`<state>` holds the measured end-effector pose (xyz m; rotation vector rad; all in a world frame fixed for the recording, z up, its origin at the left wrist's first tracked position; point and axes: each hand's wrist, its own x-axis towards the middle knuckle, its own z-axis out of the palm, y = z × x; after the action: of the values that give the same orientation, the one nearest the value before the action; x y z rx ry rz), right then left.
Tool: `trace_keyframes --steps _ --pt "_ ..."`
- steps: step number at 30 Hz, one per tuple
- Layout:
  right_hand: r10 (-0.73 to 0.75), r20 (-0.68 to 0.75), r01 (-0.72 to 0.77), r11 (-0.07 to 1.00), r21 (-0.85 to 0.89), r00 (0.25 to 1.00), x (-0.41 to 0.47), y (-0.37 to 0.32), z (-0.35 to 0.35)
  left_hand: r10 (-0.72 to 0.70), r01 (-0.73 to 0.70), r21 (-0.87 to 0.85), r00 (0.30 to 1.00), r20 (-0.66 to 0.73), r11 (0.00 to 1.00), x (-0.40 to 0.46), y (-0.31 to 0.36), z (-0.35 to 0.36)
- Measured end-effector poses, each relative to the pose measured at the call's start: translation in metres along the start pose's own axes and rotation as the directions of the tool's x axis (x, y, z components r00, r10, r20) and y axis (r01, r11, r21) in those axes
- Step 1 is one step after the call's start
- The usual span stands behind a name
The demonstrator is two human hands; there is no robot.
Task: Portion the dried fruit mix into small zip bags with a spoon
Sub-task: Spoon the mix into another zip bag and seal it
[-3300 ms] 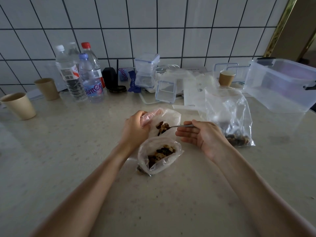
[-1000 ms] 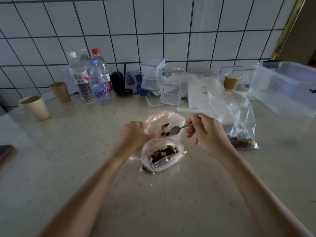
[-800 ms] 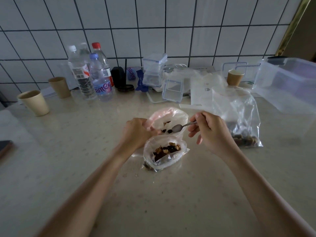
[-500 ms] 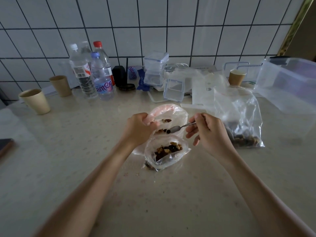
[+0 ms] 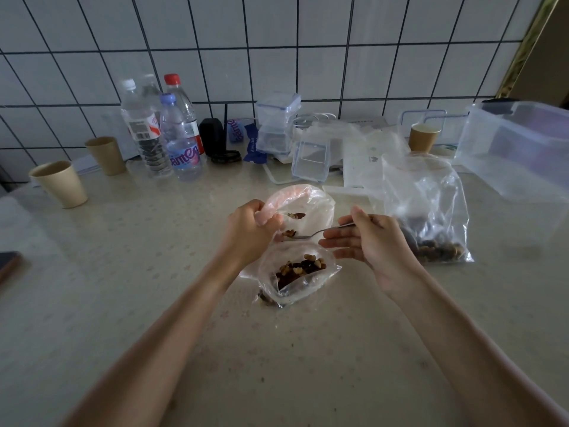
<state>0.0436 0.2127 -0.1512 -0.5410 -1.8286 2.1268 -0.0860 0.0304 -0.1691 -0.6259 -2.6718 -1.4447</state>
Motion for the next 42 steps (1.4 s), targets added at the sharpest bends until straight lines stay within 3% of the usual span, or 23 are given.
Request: trace_keyframes --steps 5,9,16,20,25,28,32,38,42 --pt "-0.161 0.019 0.162 0.971 -0.175 0.987 0.000 -0.002 -0.001 0.005 -0.003 -0.061 1.000 0.019 0.998 -0.002 0.001 -0.002" --pt "-0.312 0.066 0.312 0.866 -0.392 0.948 -0.002 -0.002 -0.001 0.016 -0.014 -0.088 1.000 0.019 0.996 -0.002 0.001 -0.002" --pt "-0.439 0.075 0.404 0.728 -0.554 0.895 -0.004 0.001 0.000 0.042 -0.042 -0.015 0.999 -0.016 0.999 0.000 0.002 -0.004" --pt "-0.445 0.097 0.421 0.722 -0.549 0.890 -0.004 0.003 -0.001 -0.056 0.030 0.194 0.990 0.132 0.981 0.005 0.001 -0.015" --pt "-0.394 0.120 0.399 0.774 -0.492 0.911 -0.001 0.004 -0.004 -0.170 0.093 0.275 0.948 0.269 0.957 0.008 -0.001 -0.025" --pt "-0.356 0.133 0.376 0.809 -0.452 0.925 0.000 0.006 -0.003 -0.179 0.074 0.382 0.952 0.250 0.921 0.008 -0.003 -0.022" --pt "-0.379 0.159 0.409 0.792 -0.454 0.911 0.000 0.010 -0.002 -0.208 0.115 0.379 0.955 0.212 0.918 0.009 -0.005 -0.017" --pt "-0.383 0.167 0.413 0.758 -0.506 0.908 0.001 0.014 0.001 -0.190 0.129 0.323 0.967 0.167 0.938 0.007 -0.005 -0.014" --pt "-0.323 0.098 0.332 0.840 -0.429 0.941 0.001 0.012 0.002 -0.122 0.097 0.226 0.987 0.102 0.969 0.005 -0.004 -0.010"
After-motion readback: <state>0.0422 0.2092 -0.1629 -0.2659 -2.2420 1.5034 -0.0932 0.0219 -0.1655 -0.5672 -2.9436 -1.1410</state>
